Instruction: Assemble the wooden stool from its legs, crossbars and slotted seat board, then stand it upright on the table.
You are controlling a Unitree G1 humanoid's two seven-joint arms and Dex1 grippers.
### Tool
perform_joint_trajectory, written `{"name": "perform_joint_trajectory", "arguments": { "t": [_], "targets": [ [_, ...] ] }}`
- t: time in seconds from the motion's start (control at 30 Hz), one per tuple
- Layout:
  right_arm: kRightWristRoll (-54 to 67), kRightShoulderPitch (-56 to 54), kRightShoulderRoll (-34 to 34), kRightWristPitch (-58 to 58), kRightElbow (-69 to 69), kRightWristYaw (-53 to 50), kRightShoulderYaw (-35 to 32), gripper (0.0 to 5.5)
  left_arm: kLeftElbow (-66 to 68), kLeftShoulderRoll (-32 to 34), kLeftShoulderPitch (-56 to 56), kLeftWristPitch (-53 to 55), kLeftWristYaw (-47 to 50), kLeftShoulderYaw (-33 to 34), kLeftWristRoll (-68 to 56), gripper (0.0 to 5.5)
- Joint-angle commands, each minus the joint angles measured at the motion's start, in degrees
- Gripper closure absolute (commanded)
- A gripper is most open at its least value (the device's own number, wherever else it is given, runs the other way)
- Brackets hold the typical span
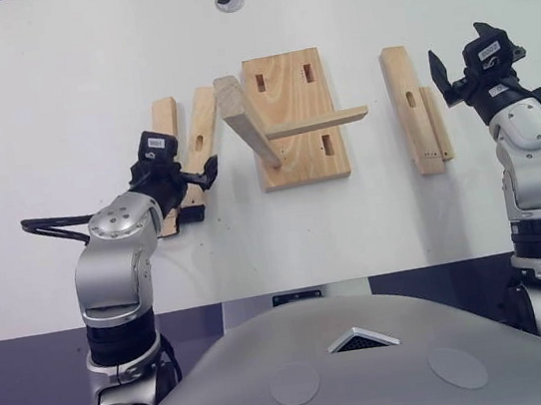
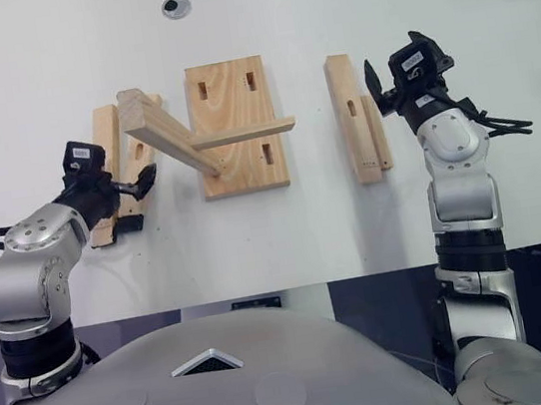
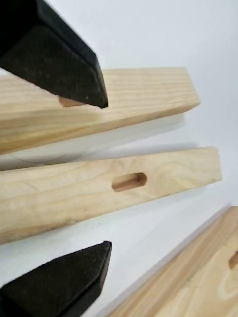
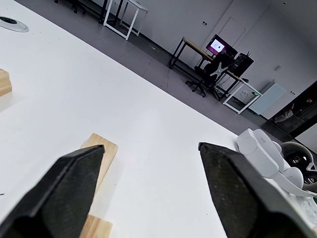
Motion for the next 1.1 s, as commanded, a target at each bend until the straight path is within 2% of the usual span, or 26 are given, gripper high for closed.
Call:
{"name": "perform_joint_trajectory", "arguments": {
  "t": [0.03, 0.17, 0.37, 0.57, 0.87, 1.1],
  "targets": [
    [0.36, 0.42, 0.57, 1.83, -1.91, -0.76, -0.56, 1.94, 0.45, 3.99, 1.02, -0.95, -1.17, -3.73, 0.40, 1.10],
    [0.19, 1.43, 1.41, 2.67, -3.16, -1.51, -0.52, 1.94, -0.06, 7.81, 0.19, -2.03, -1.45, -6.73, 1.48, 1.71],
    [0.18, 1.88, 2.17, 2.85, -3.38, -2.19, -0.19, 1.94, -1.92, 7.59, -3.60, -1.06, -0.03, -6.31, 0.59, 1.71],
    [-0.01, 2.30, 2.81, 3.14, -3.95, -2.41, -0.23, 1.94, -0.52, 5.29, -1.24, 1.54, 0.46, -6.07, -1.53, 1.71],
    [-0.18, 3.94, 4.92, 3.79, -5.97, -4.27, -0.17, 1.94, 1.95, 9.73, -0.43, 1.32, 0.24, -8.40, -0.18, 1.71],
    [-0.48, 4.97, 5.52, 4.39, -7.65, -5.38, -0.53, 1.94, 1.91, 12.66, 0.74, 0.33, -1.06, -9.64, -0.93, 2.91]
  ]
}}
